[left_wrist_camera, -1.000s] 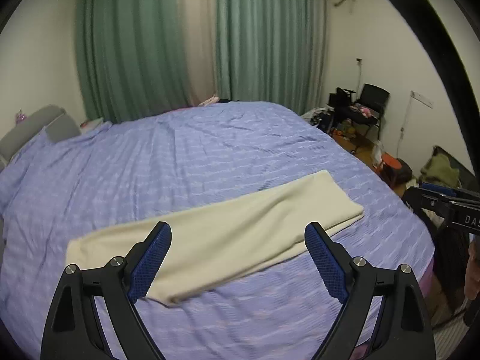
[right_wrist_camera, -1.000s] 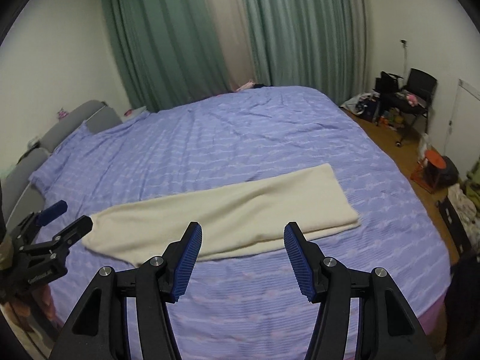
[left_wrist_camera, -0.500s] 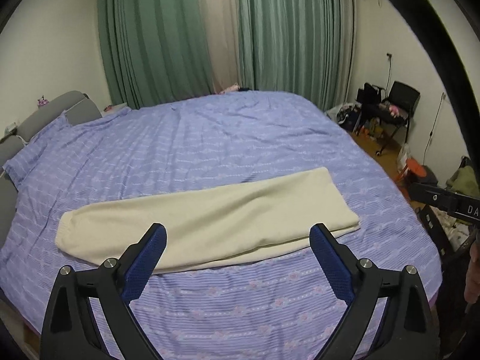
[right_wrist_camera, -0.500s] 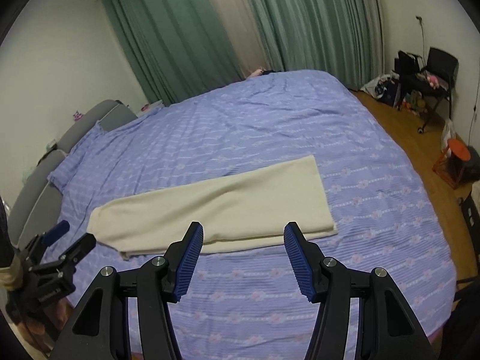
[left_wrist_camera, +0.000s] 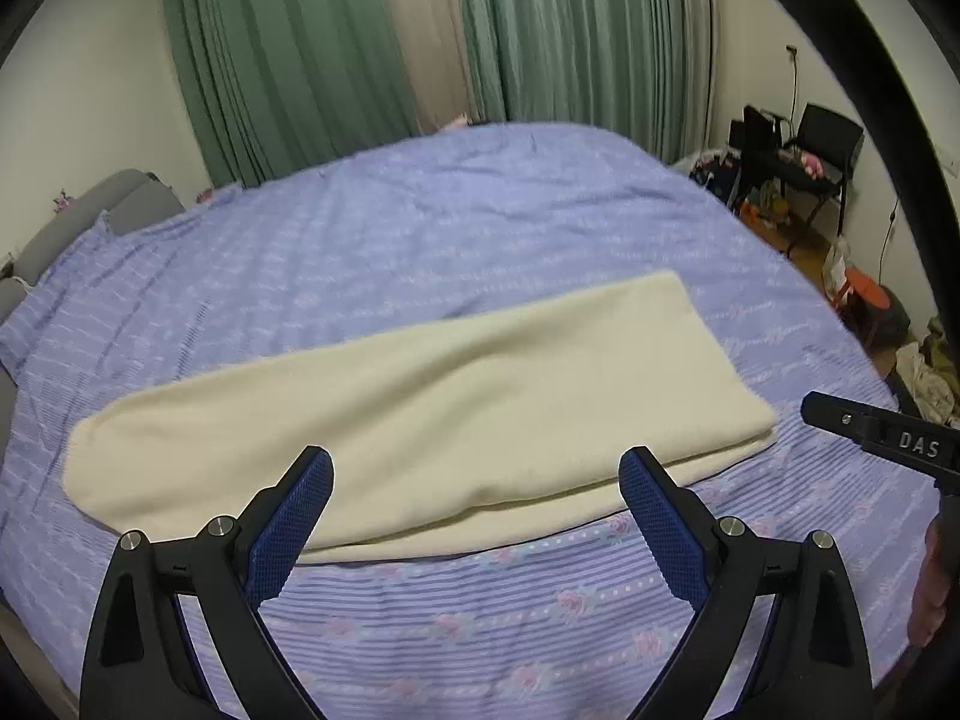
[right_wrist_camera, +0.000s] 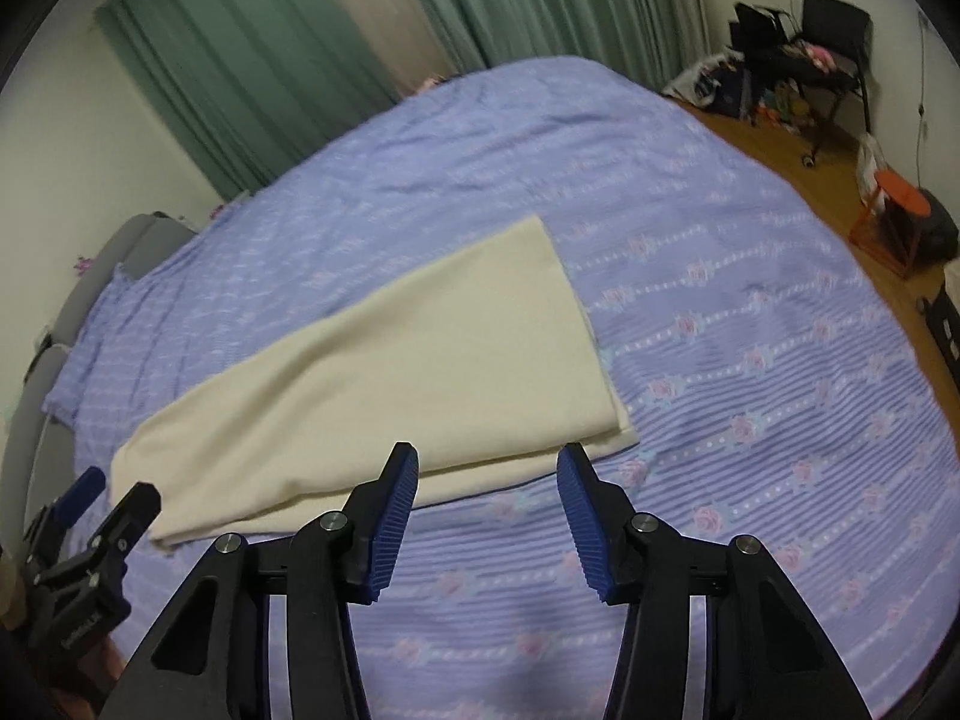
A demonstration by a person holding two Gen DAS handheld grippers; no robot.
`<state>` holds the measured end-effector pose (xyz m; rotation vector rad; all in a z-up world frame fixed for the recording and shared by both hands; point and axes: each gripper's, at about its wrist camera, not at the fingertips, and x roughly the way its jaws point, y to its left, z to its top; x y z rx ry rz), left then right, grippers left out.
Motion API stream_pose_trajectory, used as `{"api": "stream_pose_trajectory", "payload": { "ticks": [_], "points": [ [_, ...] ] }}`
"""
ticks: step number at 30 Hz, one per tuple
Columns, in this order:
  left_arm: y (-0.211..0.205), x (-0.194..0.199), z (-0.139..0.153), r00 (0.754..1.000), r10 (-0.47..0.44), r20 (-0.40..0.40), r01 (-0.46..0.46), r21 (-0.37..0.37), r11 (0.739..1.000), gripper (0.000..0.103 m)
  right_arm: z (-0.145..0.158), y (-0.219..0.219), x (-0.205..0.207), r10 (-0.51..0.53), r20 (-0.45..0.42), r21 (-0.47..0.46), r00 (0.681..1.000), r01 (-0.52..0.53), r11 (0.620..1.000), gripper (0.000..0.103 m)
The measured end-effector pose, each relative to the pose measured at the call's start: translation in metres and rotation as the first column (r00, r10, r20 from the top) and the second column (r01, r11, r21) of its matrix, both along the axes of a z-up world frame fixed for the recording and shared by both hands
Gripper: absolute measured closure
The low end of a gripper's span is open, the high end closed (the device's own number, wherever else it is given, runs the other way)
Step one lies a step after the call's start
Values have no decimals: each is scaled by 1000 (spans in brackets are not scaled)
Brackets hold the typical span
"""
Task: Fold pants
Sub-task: 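Lower the right gripper onto the cuff end of the folded strip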
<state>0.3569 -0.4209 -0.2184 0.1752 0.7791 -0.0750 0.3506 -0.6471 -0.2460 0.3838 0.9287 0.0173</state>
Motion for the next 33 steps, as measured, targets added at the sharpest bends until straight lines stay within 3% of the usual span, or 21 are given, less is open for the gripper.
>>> {"api": "stream_pose_trajectory", "payload": {
  "ticks": [7,16,23,25,26,33],
  "points": [
    [-24,22,-55,998,-9,-62,12,45,999,5,-61,-15,29,-43,-58,55,997,47,997,56],
    [-39,24,-72,994,-34,-100,37,30,999,5,-103,-30,53,-78,-149,162,986,102,981,57],
    [-45,25,-69,994,-46,-99,47,16,999,5,-98,-39,56,-128,-92,204,988,144,968,60],
    [-45,25,-69,994,-48,-103,49,12,999,5,-96,-41,59,-143,-81,178,986,156,972,74],
    [-46,25,-69,994,-49,-102,51,13,999,5,-95,-42,60,-149,-79,159,986,160,974,92],
    [-42,19,-59,995,-55,-89,54,-14,998,5,-46,-52,41,-146,4,54,989,145,988,96]
  ]
}}
